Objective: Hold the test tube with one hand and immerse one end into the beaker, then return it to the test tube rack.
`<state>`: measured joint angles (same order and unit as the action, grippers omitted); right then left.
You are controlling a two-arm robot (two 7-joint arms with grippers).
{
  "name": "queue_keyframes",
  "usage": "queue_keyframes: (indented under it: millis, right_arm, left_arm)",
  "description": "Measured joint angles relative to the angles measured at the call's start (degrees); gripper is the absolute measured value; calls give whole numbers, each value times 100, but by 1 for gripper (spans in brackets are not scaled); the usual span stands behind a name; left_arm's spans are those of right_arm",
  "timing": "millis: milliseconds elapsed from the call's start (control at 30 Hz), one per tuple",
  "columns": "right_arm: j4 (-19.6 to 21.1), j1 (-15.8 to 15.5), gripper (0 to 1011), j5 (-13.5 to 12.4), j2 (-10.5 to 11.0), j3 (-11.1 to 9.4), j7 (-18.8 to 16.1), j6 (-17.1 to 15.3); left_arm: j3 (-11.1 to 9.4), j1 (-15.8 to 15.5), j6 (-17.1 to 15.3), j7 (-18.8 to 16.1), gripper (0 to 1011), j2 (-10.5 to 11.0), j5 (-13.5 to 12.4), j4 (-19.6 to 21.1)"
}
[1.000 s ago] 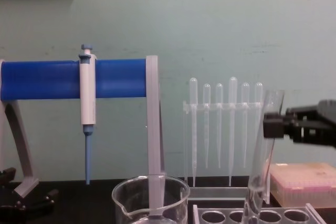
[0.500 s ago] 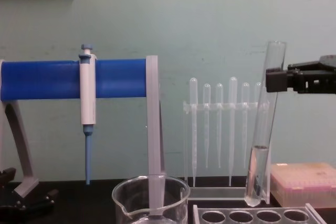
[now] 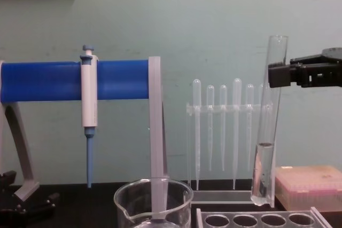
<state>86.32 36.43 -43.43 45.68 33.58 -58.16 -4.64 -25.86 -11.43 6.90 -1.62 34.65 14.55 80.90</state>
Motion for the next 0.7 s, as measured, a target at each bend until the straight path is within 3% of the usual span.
queue_keyframes:
  millis: [700]
  right_arm:
    - [-10, 34, 238, -10, 1, 32, 1, 10]
  left_arm:
    - [0, 0, 0, 0, 1000, 0, 0, 0]
